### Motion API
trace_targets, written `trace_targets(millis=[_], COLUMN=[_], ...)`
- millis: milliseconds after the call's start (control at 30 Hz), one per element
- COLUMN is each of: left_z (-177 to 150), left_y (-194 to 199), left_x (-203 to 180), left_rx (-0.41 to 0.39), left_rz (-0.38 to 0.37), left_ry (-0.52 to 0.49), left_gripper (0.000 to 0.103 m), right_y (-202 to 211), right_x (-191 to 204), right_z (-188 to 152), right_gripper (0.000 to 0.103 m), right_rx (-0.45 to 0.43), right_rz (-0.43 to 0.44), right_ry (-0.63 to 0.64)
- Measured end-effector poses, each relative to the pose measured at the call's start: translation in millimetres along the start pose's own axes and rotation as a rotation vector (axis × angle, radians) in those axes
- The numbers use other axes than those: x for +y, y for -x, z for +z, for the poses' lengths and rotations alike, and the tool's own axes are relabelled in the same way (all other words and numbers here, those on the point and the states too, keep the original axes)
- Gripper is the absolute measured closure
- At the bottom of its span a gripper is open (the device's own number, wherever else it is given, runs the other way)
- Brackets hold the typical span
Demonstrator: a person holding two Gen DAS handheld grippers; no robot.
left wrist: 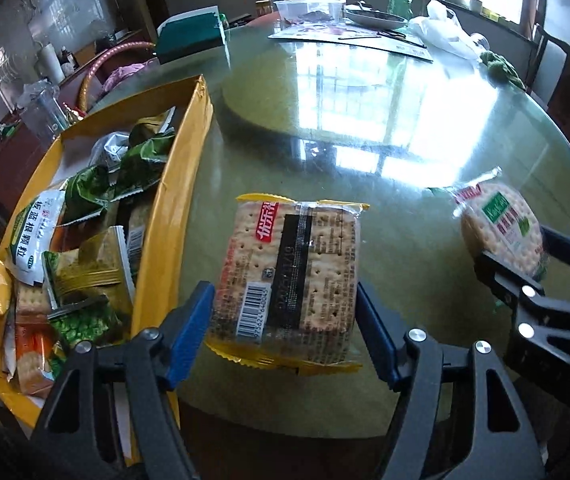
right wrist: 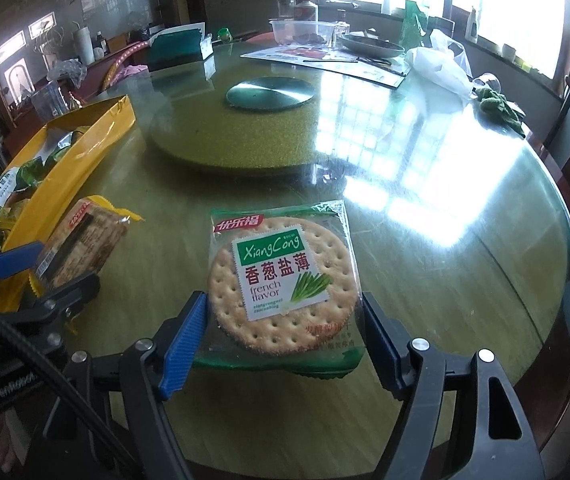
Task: Organize snacks
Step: 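Carry both cracker packs over the yellow tray and lower them in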
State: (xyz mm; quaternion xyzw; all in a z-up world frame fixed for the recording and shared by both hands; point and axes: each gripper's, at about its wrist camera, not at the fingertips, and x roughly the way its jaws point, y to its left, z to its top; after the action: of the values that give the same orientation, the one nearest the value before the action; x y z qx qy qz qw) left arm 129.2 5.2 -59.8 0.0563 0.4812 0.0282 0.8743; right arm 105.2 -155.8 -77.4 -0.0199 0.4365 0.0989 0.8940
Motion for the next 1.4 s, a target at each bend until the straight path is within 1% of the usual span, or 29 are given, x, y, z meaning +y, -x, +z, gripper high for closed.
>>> trace_targets(millis=[67, 133, 167, 267, 400, 533, 600, 700, 867, 1167, 1267, 1400], left_z=[-1.5, -3.7, -4.7, -7.0, -10.2, -11.0, -10.5, -11.0, -12.7, -14.9, -15.8, -17.1], left_y=[0.4, 2.7, 5.4, 11.3, 19.9, 30.1, 35.0, 42.0, 56.1, 91.0, 102.2, 109.1], left_x=[-1.0, 0.8, 3.4, 9.1, 16.9, 25.8, 29.4, 32.5, 42.2, 66.7, 76.7, 90.6], left_rx=[-0.01, -0.021, -0.025, -0.024, -0.029, -0.036, -0.044, -0.054, -0.079, -0.151, -0.18, -0.21], left_rz=[0.005, -0.03, -0.068, -0.111, -0.139, -0.168, -0.184, -0.195, -0.214, -0.24, -0.234, -0.205], left_ry=[-0.002, 0.012, 0.025, 0.059, 0.105, 0.144, 0.157, 0.165, 0.187, 0.229, 0.243, 0.267], left_gripper=[0.032, 0.033, 0.033, 0.033, 0.033, 0.034, 0.034, 0.034, 0.034, 0.034, 0.034, 0.034], right_y=[1.0, 1.8, 2.4, 3.2, 3.8, 7.7, 11.1, 15.5, 23.5, 44.0, 49.0, 54.5], right_x=[-1.5, -3.0, -3.7, -3.8, -2.5, 2.9, 6.8, 12.5, 17.9, 32.7, 43.4, 59.0], right_z=[-0.5, 0.0, 0.2, 0.9, 2.5, 3.9, 5.2, 6.1, 6.7, 15.1, 18.6, 23.3], right_gripper=[0.03, 0.031, 0.031, 0.031, 0.031, 0.031, 0.031, 0.031, 0.031, 0.031, 0.032, 0.032], right_rx=[-0.003, -0.011, -0.014, -0.017, -0.02, -0.037, -0.049, -0.061, -0.069, -0.113, -0.118, -0.128], right_rz=[0.008, 0.036, 0.056, 0.109, 0.168, 0.186, 0.209, 0.243, 0.271, 0.332, 0.351, 0.374], right_ry=[-0.021, -0.043, -0.058, -0.092, -0.13, -0.143, -0.146, -0.135, -0.136, -0.131, -0.107, -0.075])
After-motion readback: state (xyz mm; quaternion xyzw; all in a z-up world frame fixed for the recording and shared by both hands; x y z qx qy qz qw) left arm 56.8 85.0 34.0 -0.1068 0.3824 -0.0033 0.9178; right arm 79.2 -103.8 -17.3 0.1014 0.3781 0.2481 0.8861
